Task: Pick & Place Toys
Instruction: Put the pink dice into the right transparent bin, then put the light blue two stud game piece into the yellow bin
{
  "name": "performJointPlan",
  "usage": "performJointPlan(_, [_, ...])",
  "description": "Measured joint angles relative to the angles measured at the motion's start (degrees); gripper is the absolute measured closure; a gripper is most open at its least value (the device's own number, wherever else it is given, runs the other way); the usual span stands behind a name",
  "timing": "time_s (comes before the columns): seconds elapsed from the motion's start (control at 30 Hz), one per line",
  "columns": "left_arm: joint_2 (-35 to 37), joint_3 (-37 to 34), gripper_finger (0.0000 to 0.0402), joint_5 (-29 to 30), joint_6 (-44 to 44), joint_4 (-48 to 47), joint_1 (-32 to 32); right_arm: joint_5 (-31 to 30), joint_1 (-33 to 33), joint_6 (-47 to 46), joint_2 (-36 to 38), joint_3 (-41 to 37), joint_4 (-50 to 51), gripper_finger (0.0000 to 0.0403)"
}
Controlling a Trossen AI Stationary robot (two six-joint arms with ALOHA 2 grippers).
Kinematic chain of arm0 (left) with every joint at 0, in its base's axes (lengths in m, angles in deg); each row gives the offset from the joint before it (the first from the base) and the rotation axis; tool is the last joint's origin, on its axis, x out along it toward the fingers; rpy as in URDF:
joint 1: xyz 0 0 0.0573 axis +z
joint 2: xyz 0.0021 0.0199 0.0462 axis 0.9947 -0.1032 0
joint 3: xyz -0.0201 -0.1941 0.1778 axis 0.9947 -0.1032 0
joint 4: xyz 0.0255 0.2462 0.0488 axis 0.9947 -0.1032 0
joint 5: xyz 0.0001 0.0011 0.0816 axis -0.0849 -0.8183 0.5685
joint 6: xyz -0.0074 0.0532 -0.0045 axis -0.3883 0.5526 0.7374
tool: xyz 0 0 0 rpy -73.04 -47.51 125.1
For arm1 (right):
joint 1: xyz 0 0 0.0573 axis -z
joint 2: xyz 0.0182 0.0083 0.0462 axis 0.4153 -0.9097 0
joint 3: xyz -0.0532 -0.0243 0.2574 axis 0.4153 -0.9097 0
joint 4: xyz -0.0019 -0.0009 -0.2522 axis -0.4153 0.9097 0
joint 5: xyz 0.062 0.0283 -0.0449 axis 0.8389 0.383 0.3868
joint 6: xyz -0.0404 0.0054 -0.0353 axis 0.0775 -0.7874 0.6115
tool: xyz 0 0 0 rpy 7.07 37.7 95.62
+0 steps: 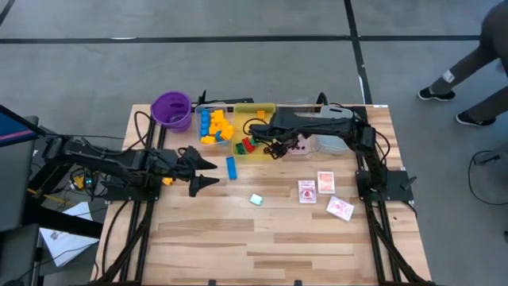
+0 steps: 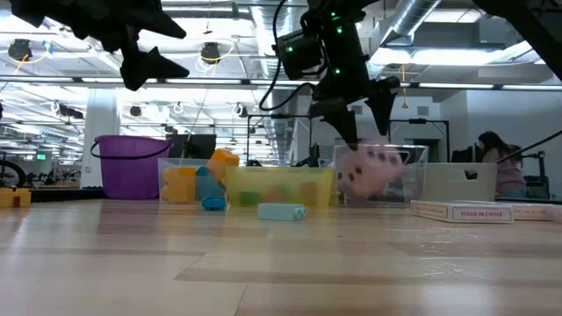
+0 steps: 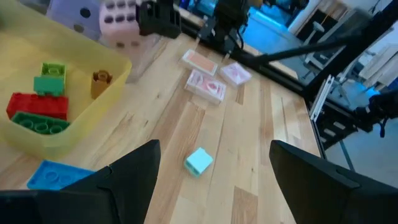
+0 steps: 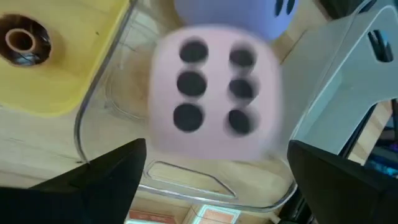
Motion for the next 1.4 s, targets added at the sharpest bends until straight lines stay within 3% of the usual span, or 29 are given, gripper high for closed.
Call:
performJointPlan(0.4, [0.0, 0.0, 0.0105, 7.0, 0.0, 4.9, 0.0, -6.3, -5.8, 7.3, 5.7, 0.1, -4.0, 0.0017])
performJointPlan(0.6, [0.0, 0.0, 0.0105, 9.6, 0.0, 5.2, 0.0, -14.3, -14.6, 12.9, 12.2, 0.1, -15.0, 0.0018])
performJointPlan(0.77, [0.0, 0.0, 0.0105, 10.4, 0.0, 6.7, 0.0, -15.2, -22.1, 17.1, 17.6, -0.5, -27.3, 0.0019])
performJointPlan(0.87, [0.0, 0.0, 0.0105, 10.4, 0.0, 7.6, 0.0, -14.2, -25.5, 14.0, 21.0, -3.0, -33.0, 0.0019])
performJointPlan(0.97, [-0.1, 0.0, 0.0105, 10.4, 0.0, 9.2, 0.0, -8.3, -27.4, 6.9, 23.7, -5.7, -36.3, 0.0019])
performJointPlan(1.1, [-2.0, 0.0, 0.0105, 5.4, 0.1, 15.3, 0.0, -3.9, -30.4, -0.5, 25.1, -8.9, -37.7, 0.0019])
performJointPlan(1.23, [-7.0, 0.1, 0.0105, -0.6, 3.8, 19.6, -0.4, -3.5, -33.1, -5.0, 25.1, -11.9, -39.2, 0.0019])
performJointPlan(1.4, [-16.0, 0.0, 0.0105, -1.7, 10.2, 23.3, -0.7, -2.8, -34.3, -11.2, 24.5, -14.6, -39.7, 0.0019])
